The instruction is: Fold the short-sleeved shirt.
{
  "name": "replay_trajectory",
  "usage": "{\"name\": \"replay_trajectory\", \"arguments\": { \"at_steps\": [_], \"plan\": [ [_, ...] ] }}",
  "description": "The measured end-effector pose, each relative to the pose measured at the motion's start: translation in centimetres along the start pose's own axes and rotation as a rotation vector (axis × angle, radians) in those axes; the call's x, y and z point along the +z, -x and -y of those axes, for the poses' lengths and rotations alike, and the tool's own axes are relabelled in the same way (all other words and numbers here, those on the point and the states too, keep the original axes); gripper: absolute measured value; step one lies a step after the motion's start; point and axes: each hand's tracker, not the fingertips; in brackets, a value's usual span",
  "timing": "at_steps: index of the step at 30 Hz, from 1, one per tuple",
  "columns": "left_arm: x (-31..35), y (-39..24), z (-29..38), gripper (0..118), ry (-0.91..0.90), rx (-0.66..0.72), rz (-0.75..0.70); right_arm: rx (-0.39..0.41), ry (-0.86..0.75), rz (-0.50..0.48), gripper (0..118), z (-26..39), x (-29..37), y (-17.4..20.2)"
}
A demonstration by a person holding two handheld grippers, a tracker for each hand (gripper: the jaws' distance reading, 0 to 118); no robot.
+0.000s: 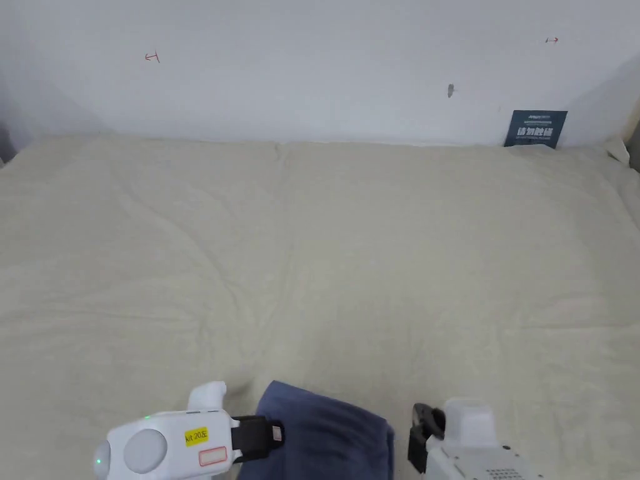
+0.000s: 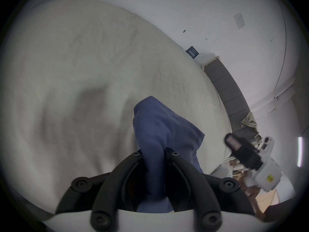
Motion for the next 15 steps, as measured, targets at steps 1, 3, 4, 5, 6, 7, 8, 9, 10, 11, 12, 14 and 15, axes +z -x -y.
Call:
{"name": "replay_trajectory", "arguments": {
  "at_steps": [1, 3, 4, 5, 6, 7, 8, 9, 10, 11, 12, 14, 15],
  "plan": [
    [0.9, 0.8, -0.7, 21, -0.014, 0.000, -0.019, 0.011, -0.023, 0.006, 0, -0.9, 0.3, 0.3],
    [3.4, 3.0, -2.7, 21, -0.042, 0.009, -0.048, 0.026, -0.073, 0.016, 0, -2.8, 0.9, 1.1],
    [4.7, 4.3, -3.6, 21, -0.067, 0.009, -0.090, 0.026, -0.089, 0.012, 0, -3.6, 1.0, 1.5],
    [5.9, 5.5, -4.5, 21, -0.084, 0.007, -0.120, 0.029, -0.108, 0.013, 0, -4.4, 1.1, 1.8],
    [7.2, 6.8, -5.4, 21, -0.104, 0.010, -0.153, 0.031, -0.126, 0.012, 0, -5.2, 1.3, 2.3],
    [8.4, 8.1, -6.3, 21, -0.115, 0.012, -0.179, 0.033, -0.141, 0.010, 0, -5.8, 1.3, 2.7],
    [9.9, 9.7, -7.3, 21, -0.132, 0.005, -0.225, 0.038, -0.155, 0.011, 0, -6.5, 1.4, 3.2],
    [11.2, 11.2, -8.2, 21, -0.147, 0.011, -0.270, 0.040, -0.166, 0.008, 0, -7.2, 1.3, 3.7],
    [12.4, 12.6, -9.0, 21, -0.159, 0.013, -0.303, 0.043, -0.174, 0.005, 0, -7.7, 1.2, 4.1],
    [13.6, 14.1, -9.8, 21, -0.163, 0.021, -0.331, 0.049, -0.184, 0.002, 0, -8.1, 1.0, 4.5],
    [14.9, 15.7, -10.6, 21, -0.166, 0.034, -0.372, 0.056, -0.191, 0.001, 0, -8.6, 0.8, 5.0],
    [17.2, 18.6, -11.7, 21, -0.182, 0.060, -0.453, 0.074, -0.197, -0.006, 0, -9.2, 0.3, 5.9],
    [18.2, 20.3, -12.3, 21, -0.183, 0.063, -0.492, 0.081, -0.198, -0.007, 0, -9.4, -0.1, 6.3]
  ]
}}
